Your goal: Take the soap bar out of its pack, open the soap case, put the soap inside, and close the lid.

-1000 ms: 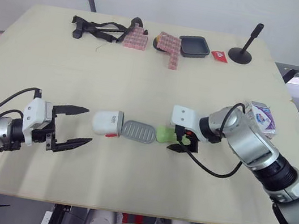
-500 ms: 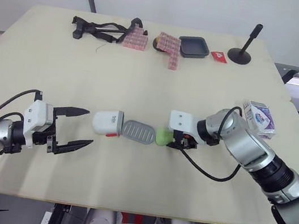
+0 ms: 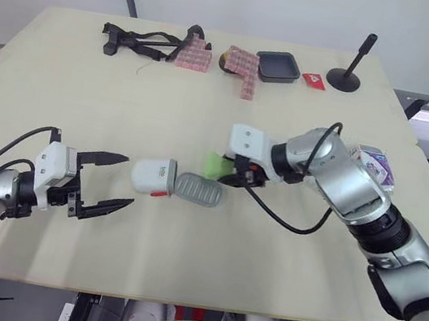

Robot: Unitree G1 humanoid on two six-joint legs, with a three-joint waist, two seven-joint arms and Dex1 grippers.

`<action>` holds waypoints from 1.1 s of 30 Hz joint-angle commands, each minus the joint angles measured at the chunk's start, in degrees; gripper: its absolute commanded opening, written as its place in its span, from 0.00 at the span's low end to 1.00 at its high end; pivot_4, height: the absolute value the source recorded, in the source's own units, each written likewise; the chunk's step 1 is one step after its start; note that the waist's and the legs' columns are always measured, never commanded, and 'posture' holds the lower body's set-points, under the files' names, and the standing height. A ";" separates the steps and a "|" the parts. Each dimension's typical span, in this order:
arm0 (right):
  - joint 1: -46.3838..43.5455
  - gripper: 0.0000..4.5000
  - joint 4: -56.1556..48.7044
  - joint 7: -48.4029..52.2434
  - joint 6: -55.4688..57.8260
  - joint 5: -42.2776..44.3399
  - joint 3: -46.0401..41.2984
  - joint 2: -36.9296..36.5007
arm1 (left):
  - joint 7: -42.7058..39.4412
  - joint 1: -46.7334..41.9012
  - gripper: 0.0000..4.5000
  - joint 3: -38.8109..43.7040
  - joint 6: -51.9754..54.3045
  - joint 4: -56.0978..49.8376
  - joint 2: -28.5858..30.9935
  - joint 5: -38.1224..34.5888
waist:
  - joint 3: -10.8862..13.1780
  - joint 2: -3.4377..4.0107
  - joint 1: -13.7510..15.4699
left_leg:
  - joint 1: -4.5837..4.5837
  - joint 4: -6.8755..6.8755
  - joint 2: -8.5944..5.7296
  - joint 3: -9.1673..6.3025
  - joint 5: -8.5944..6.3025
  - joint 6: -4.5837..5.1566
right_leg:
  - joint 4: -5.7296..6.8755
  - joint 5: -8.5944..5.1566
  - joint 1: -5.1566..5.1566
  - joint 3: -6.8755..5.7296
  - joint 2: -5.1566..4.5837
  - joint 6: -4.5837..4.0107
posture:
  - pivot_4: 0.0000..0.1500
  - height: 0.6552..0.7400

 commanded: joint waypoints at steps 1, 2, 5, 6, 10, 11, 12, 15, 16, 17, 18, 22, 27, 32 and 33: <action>-0.81 0.40 -0.16 -3.01 3.04 -0.05 0.58 1.47 | -0.16 -0.77 1.00 -0.01 -0.99 0.09 0.68 0.27 | 0.00 0.00 0.27 | 0.00 0.00 -0.01 0.00 0.00 -0.01 | 0.00 0.00 0.00 -0.01 -0.02 0.00 | 1.00 1.00; -1.05 0.40 0.24 -3.46 3.84 -0.06 1.18 2.00 | -0.17 -0.86 1.00 0.00 -1.06 0.22 0.68 0.34 | 0.00 0.00 0.31 | 0.01 0.00 -0.02 0.00 0.00 -0.01 | 0.00 0.00 0.00 -0.01 -0.04 0.00 | 1.00 1.00; -1.40 0.40 0.92 -4.69 5.99 0.35 2.62 3.56 | -0.05 -0.99 1.00 -0.01 -1.12 0.29 0.55 0.61 | 0.00 0.00 0.12 | 0.07 -0.02 -0.02 0.00 0.02 -0.05 | 0.01 0.00 0.02 -0.02 -0.04 0.00 | 1.00 1.00; -1.47 0.40 1.26 -5.23 6.39 0.34 3.13 4.22 | 0.01 -1.06 1.00 -0.04 -1.02 0.18 0.47 0.65 | 0.00 0.00 0.04 | 0.07 -0.03 -0.02 0.00 0.03 -0.06 | 0.02 0.00 0.01 -0.02 -0.03 0.00 | 1.00 1.00; -1.57 0.40 2.42 -6.83 7.91 0.66 4.41 6.43 | 0.04 -1.40 1.00 -0.19 -0.63 0.15 0.32 0.55 | 0.00 0.00 -0.25 | 0.10 -0.07 -0.01 0.00 0.04 -0.07 | 0.01 0.00 0.02 0.01 0.01 0.00 | 1.00 1.00; -1.50 0.40 2.78 -7.14 7.89 0.59 4.76 6.80 | -0.08 -1.47 1.00 -0.25 -0.57 0.21 0.35 0.48 | 0.00 0.01 -0.26 | 0.10 -0.07 -0.01 0.00 0.04 -0.07 | 0.01 0.00 0.02 0.01 0.01 0.00 | 1.00 1.00; -1.41 0.40 3.20 -7.46 7.82 0.54 5.08 7.25 | -0.22 -1.53 1.00 -0.28 -0.62 0.35 0.40 0.47 | 0.00 0.01 -0.26 | 0.10 -0.07 0.00 0.00 0.04 -0.08 | 0.01 0.00 0.02 0.00 0.01 0.00 | 1.00 1.00; -1.30 0.40 4.24 -7.99 7.41 0.47 5.76 8.12 | -0.44 -1.85 1.00 -0.39 -0.79 0.87 0.58 0.55 | 0.00 0.01 -0.22 | 0.11 -0.07 -0.01 0.00 0.04 -0.08 | 0.01 0.00 0.02 -0.02 0.00 0.00 | 1.00 1.00; -1.29 0.40 4.59 -8.13 7.25 0.43 6.07 8.32 | -0.55 -1.92 1.00 -0.39 -0.86 1.07 0.68 0.57 | 0.00 0.01 -0.24 | 0.11 -0.07 -0.01 0.00 0.04 -0.08 | 0.01 0.00 0.02 -0.03 -0.01 0.00 | 1.00 1.00; -1.32 0.40 4.89 -8.23 7.05 0.39 6.34 8.41 | -0.62 -1.97 1.00 -0.40 -0.92 1.19 0.74 0.59 | 0.00 0.01 -0.28 | 0.11 -0.07 -0.01 0.00 0.04 -0.08 | 0.01 0.00 0.02 -0.03 -0.01 0.00 | 1.00 1.00; -1.35 0.40 5.17 -8.32 6.83 0.32 6.54 8.43 | -0.65 -2.01 1.00 -0.44 -0.92 1.24 0.78 0.62 | 0.00 0.01 -0.29 | 0.12 -0.07 -0.01 0.00 0.04 -0.08 | 0.02 0.00 0.02 -0.03 0.00 0.00 | 1.00 1.00; -1.47 0.40 6.36 -8.55 6.08 0.02 7.35 8.70 | -0.72 -2.12 1.00 -0.54 -0.82 1.23 0.79 0.70 | 0.00 0.01 -0.32 | 0.12 -0.07 -0.01 0.00 0.05 -0.09 | 0.02 0.00 0.02 -0.03 0.00 0.00 | 1.00 1.00; -1.78 0.40 7.34 -8.60 5.60 0.00 7.59 8.93 | -0.76 -2.06 1.00 -0.47 -0.75 1.20 0.74 0.68 | 0.00 0.00 -0.32 | 0.13 -0.07 -0.01 0.00 0.05 -0.09 | 0.03 0.00 0.03 -0.03 0.00 0.00 | 1.00 1.00; -2.50 0.40 8.16 -8.74 4.11 -0.40 7.62 9.10 | -0.69 -2.09 1.00 -0.39 -0.76 1.41 0.75 0.73 | 0.00 0.01 -0.32 | 0.12 -0.07 -0.01 0.00 0.05 -0.09 | 0.04 0.00 0.03 -0.03 0.00 0.00 | 1.00 1.00; -2.72 0.40 8.17 -8.70 4.01 -0.38 7.61 9.13 | -0.71 -2.06 1.00 -0.37 -0.81 1.48 0.75 0.74 | 0.00 0.01 -0.34 | 0.13 -0.07 -0.01 0.00 0.05 -0.09 | 0.04 0.00 0.03 -0.03 0.00 0.00 | 1.00 1.00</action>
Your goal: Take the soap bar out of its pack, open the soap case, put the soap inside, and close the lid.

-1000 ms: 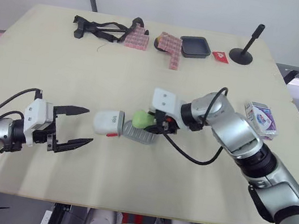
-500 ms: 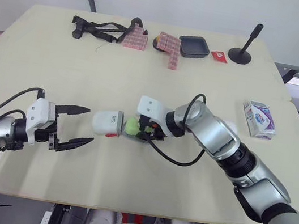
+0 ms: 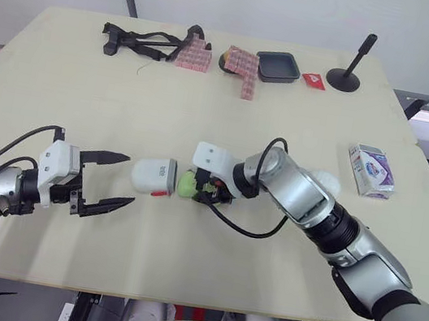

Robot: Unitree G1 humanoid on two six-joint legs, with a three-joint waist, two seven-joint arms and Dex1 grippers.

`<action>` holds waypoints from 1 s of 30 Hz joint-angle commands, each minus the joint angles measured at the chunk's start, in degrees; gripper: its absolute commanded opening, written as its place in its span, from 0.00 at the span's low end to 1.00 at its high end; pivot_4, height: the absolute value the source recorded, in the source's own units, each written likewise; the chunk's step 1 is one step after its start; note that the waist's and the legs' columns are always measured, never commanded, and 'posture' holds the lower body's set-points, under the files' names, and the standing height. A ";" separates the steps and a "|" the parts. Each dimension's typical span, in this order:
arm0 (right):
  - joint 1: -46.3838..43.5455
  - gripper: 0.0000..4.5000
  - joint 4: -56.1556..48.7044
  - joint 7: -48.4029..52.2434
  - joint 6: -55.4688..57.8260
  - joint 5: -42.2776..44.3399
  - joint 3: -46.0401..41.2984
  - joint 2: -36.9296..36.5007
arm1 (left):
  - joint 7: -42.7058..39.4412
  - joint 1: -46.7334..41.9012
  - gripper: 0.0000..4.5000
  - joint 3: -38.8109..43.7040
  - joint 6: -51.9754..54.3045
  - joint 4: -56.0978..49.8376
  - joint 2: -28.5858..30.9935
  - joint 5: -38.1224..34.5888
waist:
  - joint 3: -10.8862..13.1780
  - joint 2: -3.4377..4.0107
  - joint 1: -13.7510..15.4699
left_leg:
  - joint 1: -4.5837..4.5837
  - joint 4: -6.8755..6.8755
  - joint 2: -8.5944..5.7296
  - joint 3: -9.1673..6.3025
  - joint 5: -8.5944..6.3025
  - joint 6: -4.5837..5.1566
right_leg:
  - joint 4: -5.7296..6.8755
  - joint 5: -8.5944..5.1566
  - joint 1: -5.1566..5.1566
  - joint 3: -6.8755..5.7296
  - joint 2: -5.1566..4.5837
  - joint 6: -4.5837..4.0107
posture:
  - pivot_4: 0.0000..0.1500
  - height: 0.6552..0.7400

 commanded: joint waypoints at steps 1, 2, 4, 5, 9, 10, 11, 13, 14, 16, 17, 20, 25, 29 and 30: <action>-2.22 0.40 -1.03 0.10 -1.41 -0.03 -0.84 0.22 | -0.09 -0.30 1.00 0.65 -0.71 0.06 0.76 -0.38 | 0.00 0.00 -0.03 | 0.00 0.00 0.00 0.00 0.00 0.00 | 0.00 0.00 0.00 0.00 0.00 0.00 | 1.00 1.00; -2.55 0.51 -1.17 0.14 -1.50 -0.09 -0.89 0.07 | -0.08 -0.25 1.00 0.63 -0.73 0.08 0.71 -0.36 | 0.00 0.00 -0.04 | 0.00 0.00 0.00 0.00 0.00 0.00 | 0.00 0.00 0.00 0.00 0.00 0.00 | 1.00 1.00; -3.03 0.71 -1.42 0.09 -1.57 -0.13 -1.10 -0.19 | -0.04 -0.12 1.00 0.57 -0.78 0.07 0.61 -0.32 | 0.00 0.00 -0.06 | 0.01 0.00 0.00 0.00 0.00 0.00 | 0.01 0.00 0.00 0.00 0.00 0.00 | 1.00 1.00; -3.21 0.77 -1.50 0.03 -1.56 -0.13 -1.14 -0.30 | -0.06 -0.06 1.00 0.56 -0.83 0.08 0.58 -0.30 | 0.00 -0.01 -0.04 | 0.01 0.00 0.00 0.00 0.00 0.00 | 0.01 0.00 0.00 0.00 0.00 0.00 | 1.00 1.00; -3.46 0.99 -2.28 0.13 -1.47 -0.20 -1.07 -1.41 | 0.08 0.05 1.00 0.23 -0.85 0.13 0.31 -0.15 | 0.00 -0.01 0.03 | 0.00 0.00 0.00 0.00 0.00 0.00 | 0.01 0.00 0.01 0.00 0.00 0.00 | 1.00 1.00; -3.39 0.99 -2.48 0.12 -1.38 -0.19 -1.04 -1.58 | 0.07 0.08 1.00 0.18 -0.89 0.17 0.27 -0.13 | 0.00 -0.01 0.03 | 0.01 0.00 0.00 0.00 0.00 0.00 | 0.01 0.00 0.01 0.00 0.00 0.00 | 1.00 1.00; -3.27 0.99 -2.76 0.08 -1.18 -0.06 -1.17 -1.73 | 0.07 0.07 1.00 0.13 -0.95 0.26 0.22 -0.10 | 0.00 -0.01 0.03 | 0.01 0.01 0.00 0.00 0.00 0.00 | 0.01 0.00 0.01 0.00 0.00 0.00 | 1.00 1.00; -3.18 0.99 -3.41 -0.06 -1.05 0.08 -1.52 -2.26 | 0.05 0.00 1.00 0.01 -1.11 0.48 0.18 -0.04 | 0.00 0.00 0.02 | 0.02 0.01 0.00 0.00 0.00 0.00 | 0.01 0.00 0.02 0.00 0.00 0.00 | 1.00 1.00; -3.13 0.99 -3.78 -0.09 -0.81 0.34 -1.96 -2.49 | 0.05 -0.03 1.00 -0.06 -1.20 0.60 0.18 -0.03 | 0.00 -0.01 0.01 | 0.02 0.01 0.00 0.00 0.00 0.00 | 0.02 0.00 0.01 0.00 0.00 0.00 | 1.00 1.00; -2.99 0.99 -4.39 -0.04 -0.83 0.83 -3.21 -3.24 | -0.01 -0.09 1.00 -0.24 -1.40 0.82 0.23 -0.01 | 0.00 -0.01 0.02 | 0.02 0.01 0.00 0.00 0.00 0.00 | 0.02 0.00 0.01 0.01 0.01 0.00 | 1.00 1.00; -2.86 0.99 -4.64 0.08 -1.01 0.99 -3.71 -3.73 | -0.06 -0.14 1.00 -0.34 -1.52 0.95 0.26 0.02 | 0.00 -0.01 0.02 | 0.02 0.01 0.00 0.00 0.00 0.00 | 0.02 0.00 0.01 0.01 0.01 0.00 | 1.00 1.00; -1.51 0.99 -5.24 0.46 -2.52 1.71 -5.61 -4.93 | -0.34 -0.60 1.00 -0.75 -2.32 1.74 0.43 0.39 | -0.01 -0.02 0.14 | 0.03 0.01 0.00 0.00 0.00 0.00 | 0.02 0.00 0.02 0.01 0.01 0.00 | 1.00 1.00; 3.30 0.99 -6.85 2.51 -10.16 4.15 -10.28 -7.97 | -1.45 -2.94 1.00 -1.82 -4.55 4.18 0.94 1.97 | -0.02 -0.03 0.43 | 0.05 0.02 0.00 0.01 0.00 0.00 | 0.05 0.00 0.02 0.03 0.00 0.00 | 1.00 1.00; 9.45 0.99 -7.53 4.31 -17.20 8.02 -17.17 -9.33 | -2.25 -5.75 1.00 -3.05 -5.14 6.20 1.67 3.09 | -0.03 -0.04 0.65 | 0.05 0.04 -0.01 0.01 0.00 0.00 | 0.09 0.00 0.03 0.05 -0.02 -0.01 | 1.00 1.00; 11.29 0.99 -7.64 5.07 -20.30 8.95 -18.89 -9.66 | -2.61 -6.29 1.00 -3.40 -5.14 6.50 1.95 3.22 | -0.03 -0.05 0.62 | 0.05 0.05 -0.01 0.02 0.00 0.01 | 0.09 0.00 0.02 0.07 -0.02 -0.01 | 1.00 1.00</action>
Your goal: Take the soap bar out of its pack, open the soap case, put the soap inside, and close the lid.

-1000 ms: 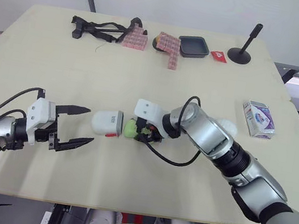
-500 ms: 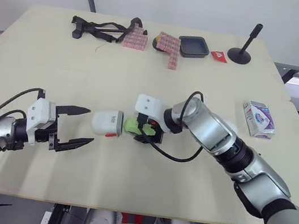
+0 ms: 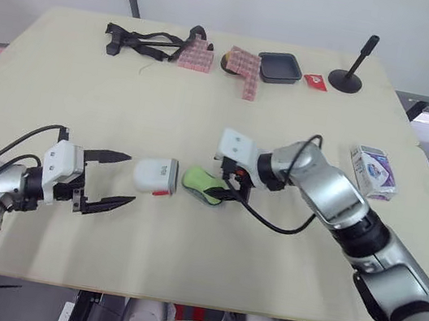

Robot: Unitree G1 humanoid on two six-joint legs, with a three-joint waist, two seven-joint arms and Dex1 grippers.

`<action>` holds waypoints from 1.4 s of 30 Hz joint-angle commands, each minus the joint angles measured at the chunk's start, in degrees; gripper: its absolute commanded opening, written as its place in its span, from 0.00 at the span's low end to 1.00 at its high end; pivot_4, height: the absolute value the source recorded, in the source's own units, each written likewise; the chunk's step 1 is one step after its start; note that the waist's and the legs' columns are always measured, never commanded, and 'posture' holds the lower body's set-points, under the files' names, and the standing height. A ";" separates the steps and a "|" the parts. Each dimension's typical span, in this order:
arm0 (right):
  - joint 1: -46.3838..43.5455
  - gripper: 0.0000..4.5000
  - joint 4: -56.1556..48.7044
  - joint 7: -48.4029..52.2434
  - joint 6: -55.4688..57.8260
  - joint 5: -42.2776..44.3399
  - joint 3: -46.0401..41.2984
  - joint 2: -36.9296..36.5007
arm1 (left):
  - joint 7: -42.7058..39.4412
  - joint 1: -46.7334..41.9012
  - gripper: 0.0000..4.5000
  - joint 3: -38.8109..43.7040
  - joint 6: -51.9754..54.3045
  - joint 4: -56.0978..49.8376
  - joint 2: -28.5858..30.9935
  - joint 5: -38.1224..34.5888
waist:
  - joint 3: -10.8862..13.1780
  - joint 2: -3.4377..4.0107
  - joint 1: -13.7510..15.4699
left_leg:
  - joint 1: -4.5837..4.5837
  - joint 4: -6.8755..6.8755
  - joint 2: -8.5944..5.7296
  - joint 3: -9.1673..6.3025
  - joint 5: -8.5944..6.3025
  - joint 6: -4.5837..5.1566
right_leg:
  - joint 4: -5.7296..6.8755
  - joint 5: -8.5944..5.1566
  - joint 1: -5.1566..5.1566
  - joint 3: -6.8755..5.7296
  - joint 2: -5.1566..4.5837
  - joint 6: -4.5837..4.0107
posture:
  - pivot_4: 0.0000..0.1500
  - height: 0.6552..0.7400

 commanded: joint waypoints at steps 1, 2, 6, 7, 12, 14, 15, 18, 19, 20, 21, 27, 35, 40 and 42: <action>4.89 0.99 -2.30 3.50 -11.61 4.14 -7.68 -1.51 | -1.35 -2.03 1.00 -0.52 -0.90 0.94 1.87 0.67 | -0.02 -0.03 0.07 | -0.01 0.00 0.00 0.00 0.00 0.00 | 0.01 0.00 0.00 0.00 0.00 0.00 | 1.00 1.00; 6.88 0.99 -2.51 4.80 -14.45 5.49 -9.57 -1.80 | -1.87 -2.64 1.00 -1.08 -0.82 1.28 2.26 0.89 | -0.02 -0.03 0.05 | -0.03 0.00 0.02 -0.01 0.00 0.00 | 0.02 -0.01 -0.01 0.01 0.00 -0.01 | 1.00 1.00; 15.01 0.99 -3.23 8.78 -23.11 10.22 -17.10 -3.77 | -3.09 -6.58 1.00 -3.86 -0.49 3.13 3.53 2.74 | -0.02 -0.04 0.05 | -0.16 0.00 0.00 0.03 0.00 0.01 | 0.02 -0.01 -0.01 0.10 -0.04 -0.01 | 1.00 1.00; 16.60 0.99 -3.12 9.67 -25.23 10.75 -18.26 -4.31 | -3.46 -7.47 1.00 -4.46 -0.36 3.53 3.79 3.02 | -0.03 -0.04 0.10 | -0.16 0.00 0.00 0.03 0.00 0.01 | 0.03 -0.01 -0.01 0.10 -0.05 -0.01 | 1.00 1.00; 23.89 0.99 0.06 14.15 -34.33 13.48 -23.70 -6.02 | -4.51 -12.58 1.00 -8.35 0.47 5.69 4.76 5.89 | -0.03 -0.05 -0.15 | -0.38 0.02 0.00 0.03 0.02 0.05 | 0.07 -0.01 0.00 0.21 -0.09 -0.02 | 1.00 1.00; 26.15 0.99 2.04 15.03 -37.29 13.86 -25.23 -6.10 | -4.31 -14.57 1.00 -9.85 1.04 6.08 4.59 6.93 | -0.04 -0.05 -0.11 | -0.41 0.05 0.00 0.02 0.02 0.06 | 0.07 -0.01 0.00 0.22 -0.09 -0.03 | 1.00 1.00; 27.11 0.99 2.98 15.14 -38.34 14.10 -25.91 -5.92 | -4.14 -15.45 1.00 -10.50 1.25 6.22 4.39 7.38 | -0.04 -0.05 -0.11 | -0.43 0.07 0.00 0.02 0.03 0.07 | 0.06 -0.01 0.00 0.21 -0.10 -0.02 | 1.00 1.00; 30.29 0.99 5.71 15.82 -42.83 13.56 -26.81 -5.24 | -3.71 -17.21 1.00 -12.48 1.65 6.58 3.86 8.70 | -0.04 -0.05 0.01 | -0.49 0.11 -0.01 0.01 0.03 0.09 | 0.06 -0.01 -0.01 0.20 -0.10 -0.03 | 1.00 1.00; 31.26 0.99 6.32 15.97 -44.29 13.19 -26.83 -5.02 | -3.83 -17.49 1.00 -12.95 1.46 6.82 3.88 9.07 | -0.04 -0.05 0.01 | -0.50 0.14 -0.01 0.01 0.03 0.10 | 0.06 -0.01 -0.01 0.20 -0.09 -0.03 | 1.00 1.00; 32.32 0.99 6.82 15.92 -45.46 13.01 -26.90 -4.71 | -3.98 -17.78 1.00 -13.40 1.06 7.27 3.97 9.58 | -0.04 -0.05 0.03 | -0.52 0.14 -0.01 0.01 0.04 0.10 | 0.06 -0.01 -0.01 0.19 -0.09 -0.03 | 1.00 1.00; 33.25 0.99 7.23 15.78 -46.43 12.93 -26.97 -4.47 | -4.16 -18.04 1.00 -13.81 0.63 7.68 4.13 10.01 | -0.04 -0.05 -0.01 | -0.53 0.14 -0.01 0.00 0.04 0.10 | 0.05 -0.01 -0.01 0.19 -0.10 -0.03 | 1.00 1.00; 38.92 0.99 9.10 15.19 -50.68 12.53 -27.17 -4.14 | -4.20 -20.46 1.00 -15.80 -1.45 10.31 3.78 12.10 | -0.05 -0.07 0.13 | -0.60 0.17 -0.02 -0.04 0.04 0.12 | 0.03 -0.01 -0.01 0.13 -0.17 -0.02 | 1.00 1.00; 40.49 0.99 10.72 13.62 -52.47 12.64 -27.60 -4.30 | -4.33 -22.72 1.00 -17.83 -2.60 12.16 2.88 13.57 | -0.05 -0.07 -0.06 | -0.62 0.19 -0.05 -0.07 0.07 0.16 | 0.04 -0.01 -0.01 0.11 -0.29 -0.03 | 1.00 1.00; 40.13 0.99 11.13 13.52 -52.85 12.64 -27.67 -4.27 | -4.39 -23.96 1.00 -19.57 -5.76 14.81 2.80 16.08 | -0.05 -0.08 0.12 | -0.64 0.19 -0.08 -0.08 0.07 0.17 | 0.02 -0.01 0.01 0.10 -0.26 -0.02 | 1.00 1.00; 40.01 0.99 11.19 13.50 -52.93 12.66 -27.61 -4.24 | -3.80 -24.72 1.00 -20.08 -6.36 15.75 2.25 16.77 | -0.05 -0.08 0.17 | -0.65 0.19 -0.09 -0.08 0.07 0.18 | 0.02 -0.01 0.00 0.08 -0.28 -0.02 | 1.00 1.00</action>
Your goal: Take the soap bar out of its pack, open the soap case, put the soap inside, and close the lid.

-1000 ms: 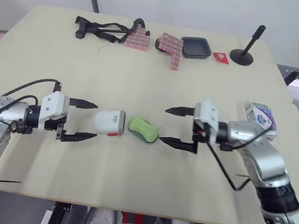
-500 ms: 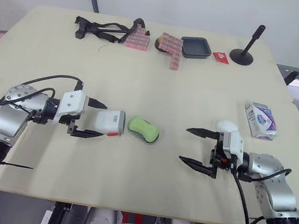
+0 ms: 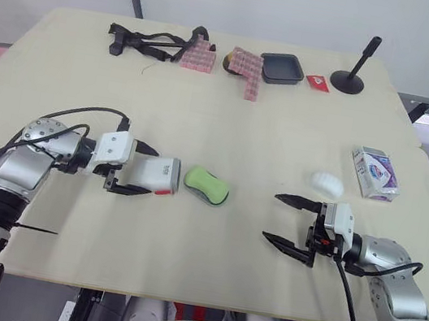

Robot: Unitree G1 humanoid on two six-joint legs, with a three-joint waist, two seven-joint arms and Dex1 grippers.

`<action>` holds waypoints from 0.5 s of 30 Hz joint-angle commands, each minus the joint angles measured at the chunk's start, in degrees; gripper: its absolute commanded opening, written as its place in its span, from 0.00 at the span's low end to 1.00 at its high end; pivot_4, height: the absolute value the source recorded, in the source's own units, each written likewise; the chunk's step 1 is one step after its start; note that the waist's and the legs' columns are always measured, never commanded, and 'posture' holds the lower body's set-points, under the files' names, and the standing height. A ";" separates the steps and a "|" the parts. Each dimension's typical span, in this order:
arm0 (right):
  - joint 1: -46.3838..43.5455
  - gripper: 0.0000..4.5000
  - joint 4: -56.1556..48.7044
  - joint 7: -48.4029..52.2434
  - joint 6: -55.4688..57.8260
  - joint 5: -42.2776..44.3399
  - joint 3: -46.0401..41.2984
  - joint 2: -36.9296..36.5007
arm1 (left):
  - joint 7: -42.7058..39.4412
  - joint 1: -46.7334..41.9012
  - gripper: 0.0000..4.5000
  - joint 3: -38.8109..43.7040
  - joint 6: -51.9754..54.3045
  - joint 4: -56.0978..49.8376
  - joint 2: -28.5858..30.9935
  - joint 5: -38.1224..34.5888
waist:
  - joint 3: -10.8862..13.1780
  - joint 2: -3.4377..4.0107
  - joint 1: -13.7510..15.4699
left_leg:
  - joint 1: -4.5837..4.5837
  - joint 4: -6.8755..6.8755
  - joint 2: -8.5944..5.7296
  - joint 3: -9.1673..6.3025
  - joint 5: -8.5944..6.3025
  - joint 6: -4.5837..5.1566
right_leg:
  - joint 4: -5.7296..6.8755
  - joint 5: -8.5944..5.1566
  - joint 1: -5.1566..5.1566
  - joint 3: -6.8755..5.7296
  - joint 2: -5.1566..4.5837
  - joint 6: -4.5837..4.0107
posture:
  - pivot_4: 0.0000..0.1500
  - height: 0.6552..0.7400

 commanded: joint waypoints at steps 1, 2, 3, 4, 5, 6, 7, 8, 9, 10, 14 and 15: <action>-0.42 0.99 -0.68 -0.15 -1.16 0.71 -0.98 -0.18 | 0.65 -2.08 1.00 -0.20 -1.94 1.14 -0.44 1.24 | 0.00 0.00 0.01 | 0.00 0.00 0.00 -0.01 0.00 0.00 | 0.00 0.00 0.00 -0.02 0.00 0.00 | 1.00 1.00; -0.46 0.99 -0.67 -0.14 -1.19 0.71 -0.95 -0.18 | 0.99 -2.32 1.00 -0.33 -2.10 1.40 -0.78 1.42 | 0.00 -0.01 0.01 | 0.00 0.00 0.00 -0.01 0.01 0.01 | 0.01 0.00 0.00 -0.02 -0.01 0.00 | 1.00 1.00; -0.49 0.99 -0.67 -0.15 -1.19 0.71 -0.93 -0.18 | 1.56 -2.52 1.00 -0.19 -2.09 1.59 -1.33 1.35 | 0.00 0.00 0.01 | 0.00 0.00 0.00 -0.02 0.01 0.01 | 0.00 0.00 0.00 -0.02 -0.01 0.00 | 1.00 1.00; -0.58 0.99 -0.63 -0.19 -1.15 0.70 -0.91 -0.18 | 1.89 -2.70 1.00 -0.05 -1.78 1.78 -1.76 1.26 | 0.00 0.00 0.01 | -0.02 0.00 0.00 -0.01 0.01 0.01 | 0.00 0.00 0.00 -0.02 -0.01 0.00 | 1.00 1.00; -0.64 0.99 -0.60 -0.22 -1.16 0.65 -0.87 -0.19 | 2.00 -2.77 1.00 -0.07 -1.74 1.93 -2.00 1.38 | 0.00 0.00 0.00 | -0.02 0.01 -0.01 -0.01 0.01 0.02 | 0.00 0.00 0.00 -0.01 -0.01 0.00 | 1.00 1.00; -0.68 0.99 -0.59 -0.25 -1.18 0.59 -0.84 -0.20 | 2.05 -2.76 1.00 -0.15 -1.89 2.04 -2.14 1.58 | 0.00 -0.01 -0.01 | -0.03 0.02 -0.01 -0.01 0.01 0.02 | 0.00 0.00 0.00 -0.02 -0.01 0.00 | 1.00 1.00; -0.81 0.99 -0.51 -0.29 -1.15 0.56 -0.83 -0.22 | 2.08 -2.76 1.00 -0.24 -1.94 2.15 -2.29 1.78 | 0.00 -0.01 -0.01 | -0.03 0.02 0.00 -0.01 0.01 0.02 | 0.00 0.00 0.00 -0.02 0.00 0.00 | 1.00 1.00; -0.89 0.99 -0.46 -0.31 -1.15 0.52 -0.82 -0.25 | 2.13 -2.71 1.00 -0.30 -2.04 2.20 -2.41 1.92 | 0.00 -0.01 -0.05 | -0.03 0.02 0.00 -0.02 0.01 0.02 | 0.00 0.00 0.00 -0.01 0.00 0.00 | 1.00 1.00; -0.99 0.99 -0.39 -0.33 -1.14 0.47 -0.82 -0.29 | 2.19 -2.67 1.00 -0.37 -2.03 2.19 -2.54 2.01 | 0.00 -0.01 -0.07 | -0.03 0.02 0.00 -0.01 0.01 0.02 | 0.00 0.00 0.00 0.00 0.00 0.00 | 1.00 1.00; -1.05 0.99 -0.33 -0.33 -1.15 0.44 -0.83 -0.34 | 2.25 -2.63 1.00 -0.41 -2.00 2.16 -2.67 2.07 | 0.00 -0.01 -0.05 | -0.03 0.02 0.00 -0.01 0.01 0.02 | 0.00 0.00 0.00 -0.01 0.00 0.00 | 1.00 1.00; -1.14 0.99 -0.32 -0.48 -1.13 0.30 -0.85 -0.52 | 2.45 -2.68 1.00 -0.60 -1.33 2.26 -3.11 2.07 | 0.00 -0.01 0.08 | -0.06 0.02 0.00 -0.02 0.01 0.02 | -0.01 0.00 0.01 -0.04 0.00 0.00 | 1.00 1.00; -1.18 0.99 -0.36 -0.50 -1.08 0.30 -0.85 -0.57 | 2.51 -2.76 1.00 -0.68 -1.30 2.38 -3.19 2.13 | 0.00 -0.01 0.08 | -0.06 0.02 0.00 -0.02 0.01 0.02 | -0.01 0.00 0.01 -0.05 -0.01 0.00 | 1.00 1.00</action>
